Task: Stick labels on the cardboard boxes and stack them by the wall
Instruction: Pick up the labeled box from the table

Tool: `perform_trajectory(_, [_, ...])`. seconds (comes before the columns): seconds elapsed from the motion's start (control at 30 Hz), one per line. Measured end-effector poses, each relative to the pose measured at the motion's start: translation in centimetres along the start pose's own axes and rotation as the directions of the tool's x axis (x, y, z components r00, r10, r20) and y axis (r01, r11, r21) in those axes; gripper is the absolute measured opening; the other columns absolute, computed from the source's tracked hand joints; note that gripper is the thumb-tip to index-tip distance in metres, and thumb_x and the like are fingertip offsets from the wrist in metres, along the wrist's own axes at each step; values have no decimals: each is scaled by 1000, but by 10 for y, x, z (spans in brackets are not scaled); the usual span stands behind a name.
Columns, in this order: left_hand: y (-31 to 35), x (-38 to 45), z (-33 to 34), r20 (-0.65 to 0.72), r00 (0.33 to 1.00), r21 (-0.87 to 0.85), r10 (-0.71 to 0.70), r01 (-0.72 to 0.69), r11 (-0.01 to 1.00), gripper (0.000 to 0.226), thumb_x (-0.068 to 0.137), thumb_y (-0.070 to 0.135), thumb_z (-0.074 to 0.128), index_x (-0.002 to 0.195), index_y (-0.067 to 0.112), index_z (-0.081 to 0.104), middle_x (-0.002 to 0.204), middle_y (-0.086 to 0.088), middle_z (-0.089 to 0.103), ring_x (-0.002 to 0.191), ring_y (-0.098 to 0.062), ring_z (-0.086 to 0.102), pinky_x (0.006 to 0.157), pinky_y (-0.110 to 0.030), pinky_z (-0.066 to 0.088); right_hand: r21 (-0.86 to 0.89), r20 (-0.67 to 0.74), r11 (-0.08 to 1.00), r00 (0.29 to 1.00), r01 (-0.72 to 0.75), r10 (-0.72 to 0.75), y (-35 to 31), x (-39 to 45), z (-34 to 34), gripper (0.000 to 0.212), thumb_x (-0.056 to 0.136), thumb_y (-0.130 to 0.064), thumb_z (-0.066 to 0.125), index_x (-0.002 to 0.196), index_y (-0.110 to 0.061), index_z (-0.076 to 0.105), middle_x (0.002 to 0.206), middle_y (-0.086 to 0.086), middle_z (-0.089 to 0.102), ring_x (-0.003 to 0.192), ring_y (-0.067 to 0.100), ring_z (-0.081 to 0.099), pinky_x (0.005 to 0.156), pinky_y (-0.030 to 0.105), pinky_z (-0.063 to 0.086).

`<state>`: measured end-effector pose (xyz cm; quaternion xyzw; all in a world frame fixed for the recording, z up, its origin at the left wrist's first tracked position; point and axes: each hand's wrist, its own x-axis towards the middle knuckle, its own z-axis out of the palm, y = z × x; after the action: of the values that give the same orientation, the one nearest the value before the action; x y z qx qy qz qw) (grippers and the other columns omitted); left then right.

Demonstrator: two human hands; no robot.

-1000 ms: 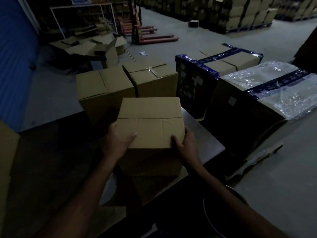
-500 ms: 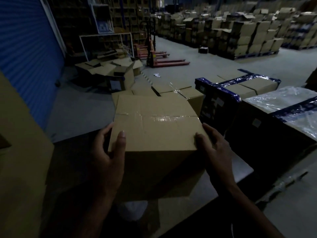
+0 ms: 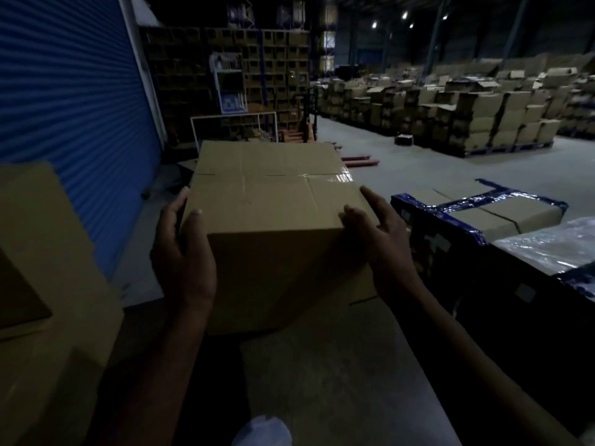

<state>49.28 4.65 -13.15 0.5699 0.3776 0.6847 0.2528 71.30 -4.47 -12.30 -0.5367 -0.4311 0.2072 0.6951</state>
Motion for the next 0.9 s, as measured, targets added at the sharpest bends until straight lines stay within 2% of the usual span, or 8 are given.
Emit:
perform_trajectory(0.13, [-14, 27, 47, -14, 997, -7, -71, 71, 997, 39, 105, 31, 44, 143, 26, 54, 139, 14, 55, 102, 31, 44, 81, 6, 33, 31, 59, 1000, 998, -3, 2, 8, 61, -6, 59, 94, -33, 61, 148, -28, 37, 121, -16, 49, 100, -1, 56, 72, 17, 47])
perform_trajectory(0.3, [-12, 50, 140, 69, 994, -67, -88, 92, 993, 38, 106, 31, 43, 144, 27, 48, 111, 25, 55, 82, 29, 48, 71, 4, 36, 23, 16, 1000, 1000, 8, -8, 20, 150, -52, 60, 93, -34, 62, 147, -25, 38, 143, 3, 42, 118, 17, 54, 78, 23, 47])
perform_trajectory(0.4, [-17, 58, 203, 140, 985, -107, -100, 116, 988, 42, 105, 34, 43, 146, 26, 44, 144, 9, 49, 125, 4, 45, 100, -16, 39, 23, -7, 1000, 1000, 1, -1, 32, 197, -89, 59, 93, -33, 62, 147, -24, 38, 144, 7, 44, 121, 20, 53, 86, 28, 50])
perform_trajectory(0.47, [-23, 59, 244, 183, 976, -110, -116, 138, 984, 43, 105, 34, 42, 148, 25, 42, 153, 4, 41, 137, -11, 40, 108, -28, 37, 10, -34, 1000, 999, -8, 9, 43, 228, -113, 57, 93, -33, 62, 145, -25, 41, 142, 7, 47, 119, 18, 54, 89, 31, 51])
perform_trajectory(0.63, [-38, 60, 328, 223, 966, -80, -134, 155, 985, 49, 103, 41, 43, 149, 26, 39, 156, 3, 38, 140, -15, 37, 113, -36, 35, -14, -68, 999, 997, -36, 35, 73, 291, -161, 57, 94, -32, 61, 145, -19, 42, 137, 6, 52, 112, 11, 59, 86, 27, 52])
perform_trajectory(0.7, [-44, 62, 353, 225, 965, -79, -138, 159, 984, 56, 97, 48, 43, 148, 27, 38, 156, 3, 37, 139, -12, 37, 110, -33, 36, -28, -68, 999, 997, -35, 33, 84, 311, -174, 54, 94, -30, 60, 144, -17, 44, 134, 4, 53, 107, 8, 59, 83, 25, 51])
perform_trajectory(0.8, [-52, 61, 383, 241, 959, -74, -152, 174, 982, 47, 105, 37, 43, 150, 26, 36, 157, 2, 36, 131, -5, 36, 100, -26, 33, -29, -53, 999, 998, -44, 43, 98, 337, -192, 51, 94, -29, 60, 142, -16, 47, 137, 8, 52, 116, 18, 58, 90, 30, 51])
perform_trajectory(0.9, [-63, 59, 402, 244, 957, -44, -160, 176, 983, 47, 107, 34, 43, 152, 23, 35, 157, 2, 35, 136, -9, 35, 99, -23, 30, -27, -38, 997, 996, -77, 75, 113, 353, -202, 50, 95, -29, 59, 142, -16, 48, 134, 6, 54, 111, 12, 59, 81, 24, 51])
